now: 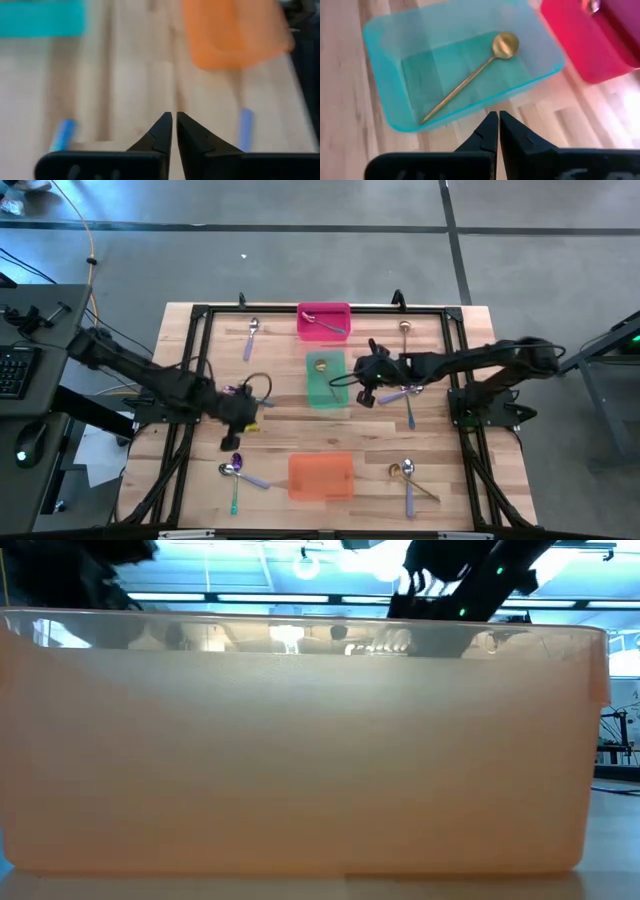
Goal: Sort silverware by color (type)
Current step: Put the purple spoon into the orange bin
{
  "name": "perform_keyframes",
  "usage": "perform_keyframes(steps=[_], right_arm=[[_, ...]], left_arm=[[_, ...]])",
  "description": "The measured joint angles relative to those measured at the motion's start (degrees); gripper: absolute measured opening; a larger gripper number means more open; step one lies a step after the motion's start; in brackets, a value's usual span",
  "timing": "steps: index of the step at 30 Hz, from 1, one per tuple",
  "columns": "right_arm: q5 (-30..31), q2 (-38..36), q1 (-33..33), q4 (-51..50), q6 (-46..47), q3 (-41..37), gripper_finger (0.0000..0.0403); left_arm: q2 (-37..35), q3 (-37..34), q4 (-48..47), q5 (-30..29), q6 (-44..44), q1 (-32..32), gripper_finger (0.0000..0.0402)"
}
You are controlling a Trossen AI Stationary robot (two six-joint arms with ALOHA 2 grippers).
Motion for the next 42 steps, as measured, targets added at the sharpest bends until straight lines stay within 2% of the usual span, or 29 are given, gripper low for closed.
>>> perform_keyframes(steps=[9, 16, 22, 28, 37, 42], right_arm=[[4.2, -3.7, 3.6, -0.6, 0.0, 0.0, 0.0000], [4.5, -3.7, 3.6, -0.6, 0.0, 0.0, 0.0000], [4.5, -3.7, 3.6, -0.6, 0.0, 0.0, 0.0000], [4.5, -3.7, 3.6, -0.6, 0.0, 0.0, 0.0000], [4.6, -3.6, 3.9, -0.5, 0.1, 0.0, 0.0000], [4.6, -3.6, 3.9, -0.5, 0.1, 0.0, 0.0000]], left_arm=[[10.5, 0.4, 1.8, -2.6, -5.7, -14.3, 0.0104], [21.9, 7.6, 1.3, -5.5, -7.1, -20.2, 0.0146], [31.8, 14.2, -4.1, -5.6, -10.0, -23.2, 0.0148], [38.1, 17.3, -7.6, -5.6, -15.3, -25.2, 0.0148], [41.9, 17.5, -8.3, -2.6, -19.9, -25.9, 0.0146], [42.2, 17.6, -8.5, -2.0, -18.2, -25.9, 0.0112]])
